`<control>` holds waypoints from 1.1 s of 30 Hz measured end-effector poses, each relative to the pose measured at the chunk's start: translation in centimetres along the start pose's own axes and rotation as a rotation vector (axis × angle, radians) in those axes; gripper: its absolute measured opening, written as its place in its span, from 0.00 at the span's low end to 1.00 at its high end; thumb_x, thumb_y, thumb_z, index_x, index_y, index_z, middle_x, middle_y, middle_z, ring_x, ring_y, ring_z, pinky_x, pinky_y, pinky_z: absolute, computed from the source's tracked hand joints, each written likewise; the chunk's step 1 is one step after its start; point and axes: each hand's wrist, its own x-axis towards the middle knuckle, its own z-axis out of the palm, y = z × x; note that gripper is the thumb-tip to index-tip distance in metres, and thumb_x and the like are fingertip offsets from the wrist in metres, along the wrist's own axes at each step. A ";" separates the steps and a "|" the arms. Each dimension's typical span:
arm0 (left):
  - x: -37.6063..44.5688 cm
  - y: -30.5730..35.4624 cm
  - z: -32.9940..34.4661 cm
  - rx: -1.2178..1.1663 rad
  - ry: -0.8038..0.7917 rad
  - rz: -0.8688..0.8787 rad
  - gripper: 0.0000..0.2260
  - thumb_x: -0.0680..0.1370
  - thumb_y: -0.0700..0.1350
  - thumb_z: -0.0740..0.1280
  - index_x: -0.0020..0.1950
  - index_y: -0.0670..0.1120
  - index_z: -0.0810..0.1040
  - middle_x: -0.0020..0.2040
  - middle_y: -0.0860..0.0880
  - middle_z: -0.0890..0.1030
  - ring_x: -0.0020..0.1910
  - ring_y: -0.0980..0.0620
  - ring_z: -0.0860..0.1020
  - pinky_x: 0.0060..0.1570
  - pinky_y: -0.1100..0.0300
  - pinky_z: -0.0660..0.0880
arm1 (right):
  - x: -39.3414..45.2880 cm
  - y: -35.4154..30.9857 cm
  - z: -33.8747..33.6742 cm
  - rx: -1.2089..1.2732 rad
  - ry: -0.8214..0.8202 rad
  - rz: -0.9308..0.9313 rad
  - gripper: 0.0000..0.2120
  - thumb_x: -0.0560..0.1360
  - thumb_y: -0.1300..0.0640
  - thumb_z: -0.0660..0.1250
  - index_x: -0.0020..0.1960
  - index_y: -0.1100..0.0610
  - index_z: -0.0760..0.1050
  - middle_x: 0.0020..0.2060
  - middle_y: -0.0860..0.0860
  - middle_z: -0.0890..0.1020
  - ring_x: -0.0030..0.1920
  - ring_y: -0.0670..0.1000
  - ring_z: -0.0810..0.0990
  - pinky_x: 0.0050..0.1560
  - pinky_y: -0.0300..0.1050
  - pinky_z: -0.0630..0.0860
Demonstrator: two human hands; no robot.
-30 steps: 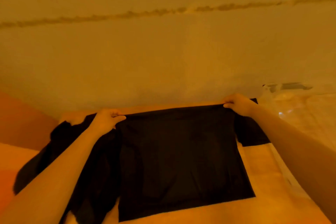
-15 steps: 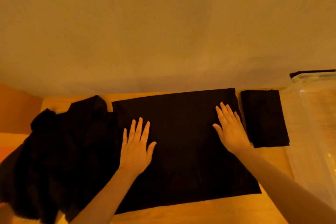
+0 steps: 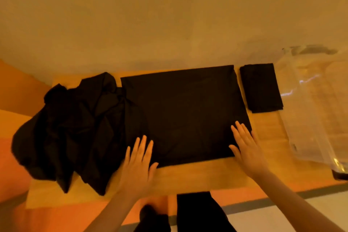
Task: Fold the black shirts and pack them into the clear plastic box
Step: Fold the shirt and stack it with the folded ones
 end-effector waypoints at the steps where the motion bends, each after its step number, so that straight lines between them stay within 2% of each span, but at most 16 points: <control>1: -1.1 -0.3 0.6 -0.005 -0.013 -0.032 0.26 0.80 0.56 0.43 0.71 0.41 0.61 0.70 0.39 0.67 0.70 0.42 0.59 0.71 0.53 0.43 | -1.5 0.7 0.6 0.023 -0.019 0.071 0.37 0.78 0.36 0.36 0.73 0.60 0.60 0.72 0.56 0.63 0.73 0.51 0.55 0.71 0.49 0.55; 3: -2.8 -0.8 1.3 -0.001 -0.035 -0.065 0.28 0.80 0.57 0.41 0.71 0.39 0.60 0.70 0.37 0.67 0.70 0.41 0.60 0.71 0.53 0.45 | -4.2 1.9 1.4 0.012 -0.079 0.141 0.44 0.73 0.31 0.29 0.74 0.60 0.57 0.74 0.56 0.59 0.73 0.51 0.52 0.72 0.52 0.54; 6: -4.2 -0.8 1.6 0.018 -0.029 -0.055 0.30 0.80 0.57 0.41 0.70 0.37 0.62 0.70 0.37 0.66 0.70 0.41 0.61 0.69 0.49 0.51 | -6.5 2.9 1.6 -0.044 -0.136 0.107 0.47 0.70 0.30 0.25 0.75 0.59 0.51 0.75 0.53 0.52 0.74 0.50 0.46 0.73 0.53 0.50; 9: -4.3 -0.5 0.9 0.048 0.049 -0.039 0.29 0.80 0.57 0.46 0.71 0.37 0.61 0.71 0.38 0.65 0.70 0.41 0.61 0.68 0.49 0.51 | -6.1 2.4 1.1 -0.067 -0.071 0.094 0.39 0.73 0.33 0.35 0.74 0.58 0.48 0.74 0.51 0.49 0.74 0.51 0.47 0.72 0.54 0.48; 11: -3.4 0.2 0.5 0.076 0.098 -0.010 0.28 0.78 0.56 0.50 0.71 0.39 0.61 0.70 0.38 0.67 0.70 0.43 0.59 0.68 0.48 0.52 | -4.8 0.7 0.3 -0.097 -0.032 -0.010 0.31 0.77 0.39 0.45 0.73 0.56 0.44 0.73 0.51 0.48 0.74 0.52 0.47 0.73 0.54 0.47; 12: -3.0 0.6 0.5 0.092 0.105 0.012 0.28 0.77 0.56 0.51 0.71 0.40 0.61 0.70 0.39 0.68 0.70 0.43 0.60 0.67 0.47 0.54 | -4.1 -0.2 0.1 -0.109 -0.062 -0.071 0.30 0.78 0.42 0.48 0.73 0.54 0.41 0.73 0.49 0.45 0.74 0.51 0.43 0.74 0.53 0.45; 13: -2.7 1.0 0.6 0.104 0.095 0.038 0.28 0.76 0.55 0.52 0.71 0.41 0.62 0.70 0.40 0.68 0.71 0.43 0.60 0.67 0.46 0.56 | -3.5 -0.9 0.1 -0.124 -0.120 -0.126 0.29 0.78 0.41 0.46 0.72 0.52 0.38 0.73 0.47 0.41 0.74 0.49 0.39 0.75 0.52 0.42; 15: -2.7 1.5 1.2 0.126 0.032 0.061 0.28 0.76 0.56 0.51 0.72 0.43 0.63 0.71 0.43 0.68 0.71 0.45 0.63 0.68 0.46 0.62 | -3.3 -1.1 0.9 -0.179 -0.215 -0.204 0.31 0.73 0.37 0.34 0.71 0.50 0.36 0.71 0.45 0.37 0.72 0.47 0.35 0.73 0.48 0.37; 17: -3.6 1.5 2.0 0.123 -0.007 0.036 0.26 0.79 0.57 0.47 0.73 0.44 0.61 0.72 0.44 0.66 0.72 0.46 0.61 0.68 0.47 0.61 | -3.8 0.0 1.9 -0.171 -0.209 -0.186 0.35 0.71 0.35 0.28 0.73 0.51 0.39 0.73 0.46 0.42 0.73 0.48 0.39 0.73 0.49 0.41; 19: -4.8 1.5 2.6 0.099 -0.027 0.019 0.26 0.81 0.57 0.40 0.73 0.44 0.57 0.73 0.45 0.64 0.74 0.47 0.54 0.69 0.48 0.54 | -4.9 1.3 2.3 -0.181 -0.192 -0.153 0.33 0.77 0.38 0.30 0.74 0.54 0.47 0.74 0.50 0.54 0.75 0.51 0.48 0.74 0.52 0.50; 21: -5.8 1.6 2.8 0.110 -0.056 0.032 0.27 0.80 0.57 0.39 0.74 0.45 0.55 0.74 0.46 0.62 0.76 0.47 0.45 0.70 0.50 0.47 | -5.9 1.8 1.8 -0.190 -0.245 -0.119 0.29 0.80 0.41 0.34 0.74 0.55 0.52 0.72 0.53 0.63 0.73 0.49 0.52 0.72 0.51 0.49; 24: -6.3 1.9 2.5 0.126 -0.053 0.056 0.28 0.80 0.60 0.43 0.74 0.45 0.56 0.73 0.46 0.62 0.76 0.50 0.40 0.70 0.51 0.43 | -6.8 1.7 1.5 -0.197 -0.193 -0.136 0.29 0.80 0.40 0.36 0.73 0.55 0.55 0.71 0.52 0.63 0.75 0.48 0.45 0.71 0.48 0.43; 27: -5.1 2.3 1.8 0.130 -0.026 0.048 0.31 0.76 0.61 0.50 0.73 0.43 0.58 0.73 0.44 0.64 0.76 0.49 0.43 0.71 0.50 0.44 | -6.0 0.8 1.3 -0.189 -0.144 -0.174 0.31 0.79 0.38 0.37 0.73 0.56 0.55 0.71 0.52 0.61 0.74 0.49 0.50 0.72 0.48 0.43; 30: -4.6 2.3 2.1 0.157 -0.047 0.078 0.33 0.77 0.63 0.46 0.73 0.42 0.56 0.73 0.44 0.62 0.76 0.50 0.40 0.70 0.49 0.48 | -5.5 0.4 2.0 -0.201 -0.155 -0.219 0.36 0.76 0.34 0.32 0.74 0.55 0.51 0.73 0.52 0.56 0.74 0.52 0.52 0.75 0.52 0.48; 32: -5.2 2.3 2.6 0.159 -0.055 0.085 0.33 0.78 0.65 0.41 0.73 0.42 0.57 0.73 0.44 0.63 0.76 0.48 0.45 0.70 0.48 0.52 | -5.8 0.6 2.2 -0.220 -0.167 -0.208 0.36 0.76 0.34 0.33 0.73 0.56 0.53 0.73 0.53 0.59 0.73 0.53 0.56 0.72 0.53 0.55; 33: -5.6 2.4 2.7 0.163 -0.057 0.095 0.33 0.78 0.65 0.42 0.73 0.42 0.57 0.72 0.44 0.65 0.75 0.47 0.49 0.70 0.47 0.55 | -6.2 0.7 2.2 -0.225 -0.181 -0.198 0.36 0.76 0.34 0.34 0.73 0.56 0.54 0.72 0.53 0.62 0.73 0.53 0.57 0.72 0.52 0.56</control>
